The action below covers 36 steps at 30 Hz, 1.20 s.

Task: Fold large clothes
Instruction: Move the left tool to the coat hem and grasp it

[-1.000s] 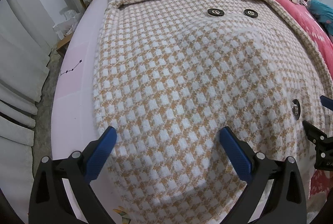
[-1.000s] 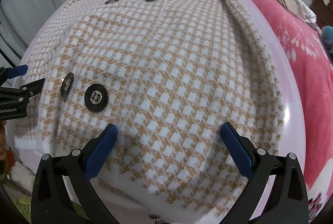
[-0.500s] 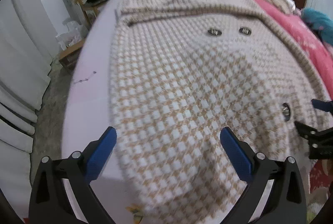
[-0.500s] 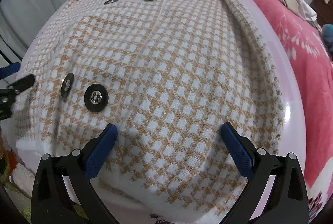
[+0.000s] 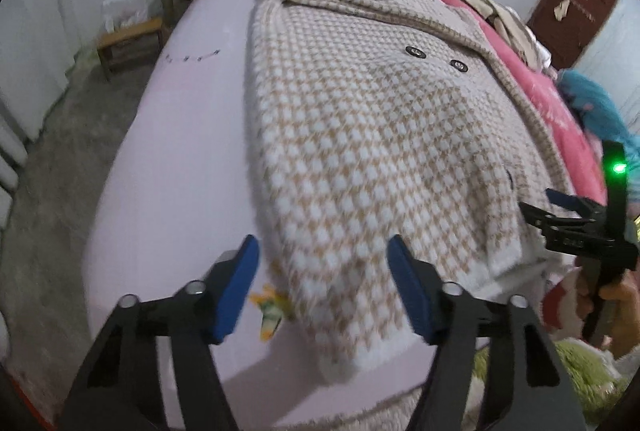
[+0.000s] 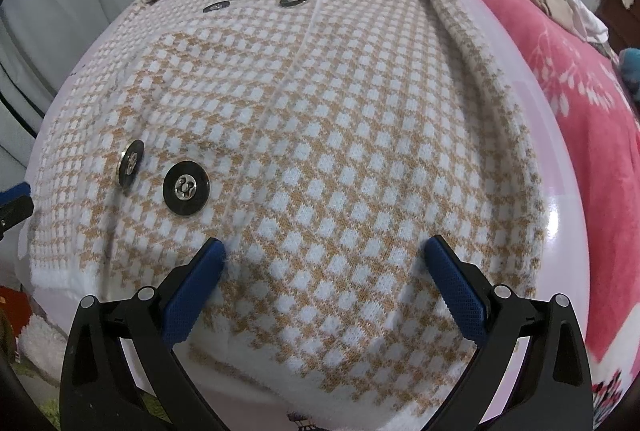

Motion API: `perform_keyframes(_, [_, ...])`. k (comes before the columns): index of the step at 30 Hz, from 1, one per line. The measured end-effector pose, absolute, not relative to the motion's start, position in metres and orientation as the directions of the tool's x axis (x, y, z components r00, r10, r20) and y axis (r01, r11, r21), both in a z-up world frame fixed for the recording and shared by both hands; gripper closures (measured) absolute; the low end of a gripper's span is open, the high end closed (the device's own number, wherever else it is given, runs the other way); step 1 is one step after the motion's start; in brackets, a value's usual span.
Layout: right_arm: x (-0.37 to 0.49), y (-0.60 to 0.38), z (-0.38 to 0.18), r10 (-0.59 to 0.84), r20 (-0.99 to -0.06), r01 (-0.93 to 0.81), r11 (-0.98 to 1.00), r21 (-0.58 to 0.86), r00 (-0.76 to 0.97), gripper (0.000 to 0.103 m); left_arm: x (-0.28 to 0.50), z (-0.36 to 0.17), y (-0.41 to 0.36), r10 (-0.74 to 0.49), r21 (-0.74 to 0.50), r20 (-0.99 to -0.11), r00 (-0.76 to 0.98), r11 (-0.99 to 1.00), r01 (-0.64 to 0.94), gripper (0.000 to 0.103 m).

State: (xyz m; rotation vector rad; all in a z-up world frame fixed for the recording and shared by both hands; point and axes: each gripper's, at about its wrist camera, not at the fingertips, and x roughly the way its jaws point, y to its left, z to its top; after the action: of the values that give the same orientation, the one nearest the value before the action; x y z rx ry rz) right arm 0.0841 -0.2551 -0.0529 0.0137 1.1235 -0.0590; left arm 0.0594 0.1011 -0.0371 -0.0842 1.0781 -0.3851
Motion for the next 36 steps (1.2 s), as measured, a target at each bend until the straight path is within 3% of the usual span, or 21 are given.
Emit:
perform_keyframes(7, [0.068,-0.271,-0.033,0.030,-0.874,0.062,0.996,0.069,0.486,0.008,0.049,-0.044,0.110,-0.371,-0.293,-0.854,0.364,0.922,0.252,0.063])
perform_keyframes(16, [0.029,-0.328,-0.006,-0.052,-0.846,0.201,0.977,0.065,0.530,0.010,0.050,-0.048,0.114,-0.371,-0.307,-0.855,0.363,0.925,0.222,0.066])
perform_keyframes(22, [0.020,-0.358,-0.024,-0.012,-0.877,0.292,0.945,0.147,0.480,0.027,0.056,-0.054,0.118,-0.393,-0.343,-0.854,0.340,0.918,0.199,0.066])
perform_keyframes(32, [0.011,-0.342,-0.034,0.062,-0.890,0.279,0.938,0.207,0.453,0.057,0.051,-0.056,0.112,-0.423,-0.372,-0.851,0.312,0.904,0.211,0.067])
perform_keyframes(36, [0.009,-0.341,-0.036,0.058,-0.889,0.287,0.935,0.208,0.453,0.075,0.049,-0.057,0.111,-0.392,-0.345,-0.858,0.331,0.918,0.196,0.082])
